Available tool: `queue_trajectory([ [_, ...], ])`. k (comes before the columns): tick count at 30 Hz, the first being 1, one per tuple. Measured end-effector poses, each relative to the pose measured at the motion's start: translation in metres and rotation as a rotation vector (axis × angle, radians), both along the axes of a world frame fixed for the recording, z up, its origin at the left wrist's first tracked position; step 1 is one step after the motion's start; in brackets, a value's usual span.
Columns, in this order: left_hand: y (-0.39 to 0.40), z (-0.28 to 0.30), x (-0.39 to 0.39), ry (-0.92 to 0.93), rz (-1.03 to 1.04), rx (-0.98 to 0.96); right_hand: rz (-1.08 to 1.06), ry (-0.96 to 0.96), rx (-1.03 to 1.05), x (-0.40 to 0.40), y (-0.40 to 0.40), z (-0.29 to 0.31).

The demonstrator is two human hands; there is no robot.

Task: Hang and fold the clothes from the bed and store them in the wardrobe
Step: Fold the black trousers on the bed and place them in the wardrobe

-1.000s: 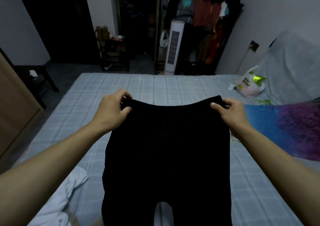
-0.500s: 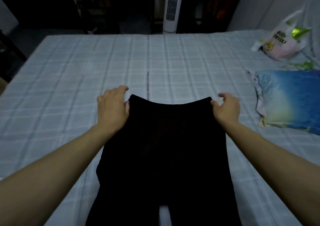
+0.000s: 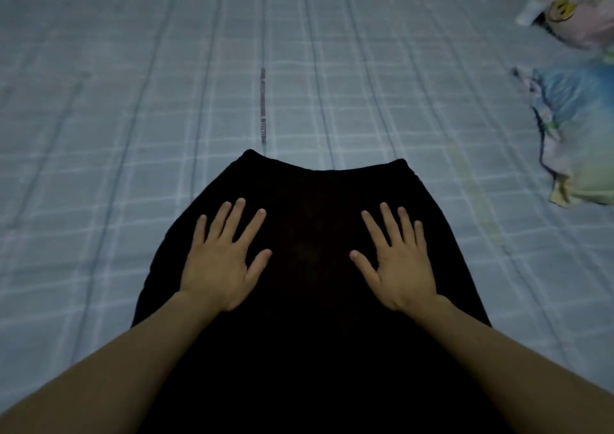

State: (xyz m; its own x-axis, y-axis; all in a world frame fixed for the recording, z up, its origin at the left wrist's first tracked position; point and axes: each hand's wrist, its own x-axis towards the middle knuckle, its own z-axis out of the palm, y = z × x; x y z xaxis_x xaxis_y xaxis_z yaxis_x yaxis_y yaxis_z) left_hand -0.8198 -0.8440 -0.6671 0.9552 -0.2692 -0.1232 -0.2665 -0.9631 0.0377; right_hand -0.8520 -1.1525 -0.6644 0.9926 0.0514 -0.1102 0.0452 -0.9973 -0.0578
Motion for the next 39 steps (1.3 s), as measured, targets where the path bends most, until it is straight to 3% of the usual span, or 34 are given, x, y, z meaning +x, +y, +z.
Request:
queue_trajectory([
  [5,-0.005,0.013,0.002,0.007,-0.007,0.006,-0.019,0.070,0.012,0.005,-0.002,0.016],
  [8,-0.021,0.034,0.001,0.058,0.024,0.074,-0.014,0.140,0.144,0.008,0.001,0.042],
  [11,-0.052,0.058,-0.004,-0.055,-0.050,-0.050,-0.094,-0.075,0.293,0.005,-0.006,0.069],
  [13,-0.077,0.069,-0.007,-0.106,-0.141,-0.188,-0.185,-0.179,0.272,0.003,-0.018,0.080],
  [16,-0.123,0.082,-0.009,-0.051,-0.202,-0.366,-0.396,-0.064,0.267,0.002,-0.037,0.082],
  [20,-0.183,0.091,-0.006,0.005,-0.260,-0.440,-0.569,0.132,0.370,0.003,-0.056,0.077],
  [25,-0.245,0.101,0.012,0.220,-0.240,-0.282,-0.488,0.111,0.627,-0.002,-0.063,0.082],
  [28,-0.240,0.111,0.019,0.331,-0.222,-0.340,-0.420,0.025,0.761,-0.006,-0.050,0.096],
  [32,-0.197,0.135,0.013,0.233,-0.081,-0.591,-0.245,-0.050,0.734,-0.013,-0.013,0.119],
  [39,-0.104,0.186,-0.006,-0.029,0.166,-0.965,-0.035,-0.117,0.859,-0.022,0.091,0.167],
])
